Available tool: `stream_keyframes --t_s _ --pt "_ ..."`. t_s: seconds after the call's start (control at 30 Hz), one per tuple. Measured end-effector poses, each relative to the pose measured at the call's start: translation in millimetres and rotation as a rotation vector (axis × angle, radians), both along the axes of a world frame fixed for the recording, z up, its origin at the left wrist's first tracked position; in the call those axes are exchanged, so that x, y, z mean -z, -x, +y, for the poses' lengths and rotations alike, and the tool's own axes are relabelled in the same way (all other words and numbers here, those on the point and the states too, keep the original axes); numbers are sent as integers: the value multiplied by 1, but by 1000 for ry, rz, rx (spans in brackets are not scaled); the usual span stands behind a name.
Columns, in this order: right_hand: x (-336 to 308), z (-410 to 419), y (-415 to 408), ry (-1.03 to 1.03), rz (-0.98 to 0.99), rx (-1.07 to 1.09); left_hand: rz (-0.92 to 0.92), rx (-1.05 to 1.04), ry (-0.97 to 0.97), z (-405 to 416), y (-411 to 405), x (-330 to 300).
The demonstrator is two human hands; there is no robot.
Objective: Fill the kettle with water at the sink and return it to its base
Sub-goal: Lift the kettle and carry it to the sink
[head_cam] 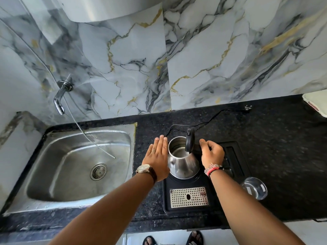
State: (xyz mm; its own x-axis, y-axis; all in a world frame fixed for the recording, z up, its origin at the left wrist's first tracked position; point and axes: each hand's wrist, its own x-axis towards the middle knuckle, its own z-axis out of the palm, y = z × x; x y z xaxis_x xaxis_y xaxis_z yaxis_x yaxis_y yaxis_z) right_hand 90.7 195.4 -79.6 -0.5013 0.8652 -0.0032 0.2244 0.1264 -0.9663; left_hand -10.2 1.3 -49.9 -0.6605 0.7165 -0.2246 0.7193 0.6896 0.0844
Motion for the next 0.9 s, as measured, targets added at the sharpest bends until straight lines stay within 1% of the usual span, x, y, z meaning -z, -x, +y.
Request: stream_keyframes --t_s 0.13,0.27,0.5,0.67,0.9 --pt "-17 -8 12 -20 21 -32 27 -47 -82 -10 6 -11" --pt "-32 -30 33 2 56 -36 42 -102 -153 -30 19 -26" --pt "-40 -104 91 -29 55 -60 63 -161 -197 -105 69 -30" --pt "-29 -185 150 -2 17 -40 53 -140 -182 -187 131 -19" --pt "-9 -288 243 150 40 -11 -5 -98 -163 -289 232 -3"
